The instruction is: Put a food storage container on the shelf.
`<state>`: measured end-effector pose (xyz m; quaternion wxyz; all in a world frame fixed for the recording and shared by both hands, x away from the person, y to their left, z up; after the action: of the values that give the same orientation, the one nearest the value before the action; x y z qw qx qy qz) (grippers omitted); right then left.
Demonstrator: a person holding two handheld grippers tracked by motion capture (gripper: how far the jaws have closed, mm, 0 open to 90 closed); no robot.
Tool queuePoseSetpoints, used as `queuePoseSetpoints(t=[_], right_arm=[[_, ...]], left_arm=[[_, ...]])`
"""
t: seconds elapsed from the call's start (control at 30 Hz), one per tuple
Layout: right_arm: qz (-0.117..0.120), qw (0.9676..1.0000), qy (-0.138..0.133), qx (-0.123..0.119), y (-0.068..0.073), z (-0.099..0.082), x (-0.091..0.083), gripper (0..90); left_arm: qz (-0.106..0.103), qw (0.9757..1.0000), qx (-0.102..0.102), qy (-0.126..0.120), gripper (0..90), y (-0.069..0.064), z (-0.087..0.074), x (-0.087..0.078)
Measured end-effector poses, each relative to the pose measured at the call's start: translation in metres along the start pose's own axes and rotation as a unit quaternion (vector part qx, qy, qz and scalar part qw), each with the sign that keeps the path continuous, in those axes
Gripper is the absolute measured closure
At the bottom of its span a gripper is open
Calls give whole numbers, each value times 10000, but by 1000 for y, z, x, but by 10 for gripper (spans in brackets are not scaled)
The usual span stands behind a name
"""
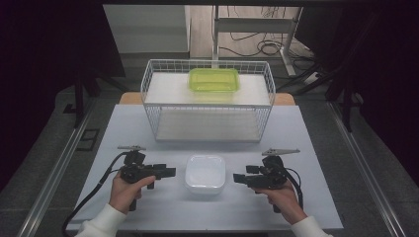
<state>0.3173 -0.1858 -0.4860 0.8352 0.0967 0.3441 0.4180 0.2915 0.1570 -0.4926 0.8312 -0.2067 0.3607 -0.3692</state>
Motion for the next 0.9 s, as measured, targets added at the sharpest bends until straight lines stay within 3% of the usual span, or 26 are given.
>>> queuePoseSetpoints(t=[0.2, 0.5, 0.9], right_arm=[[116, 9998, 30, 135, 2, 0, 9, 253], [174, 9992, 98, 348, 1, -2, 20, 273], [265, 9963, 234, 781, -8, -2, 40, 337]], left_arm=[[-151, 9996, -179, 142, 397, 2, -6, 15], [-271, 9986, -443, 135, 405, 8, -4, 25], [-423, 9966, -659, 259, 482, 16, -5, 40]])
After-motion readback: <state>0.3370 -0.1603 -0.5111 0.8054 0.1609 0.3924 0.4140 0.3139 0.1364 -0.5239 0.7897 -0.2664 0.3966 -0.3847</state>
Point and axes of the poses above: each handheld gripper's, and its own axes: x roughly forward along the jaws, z roughly out of its top, y roughly to its left, the point moved 4 cm from there along x, roughly forward along the jaws, and after that the axes turned 8 degrees about -y, right-handed, at the moved point
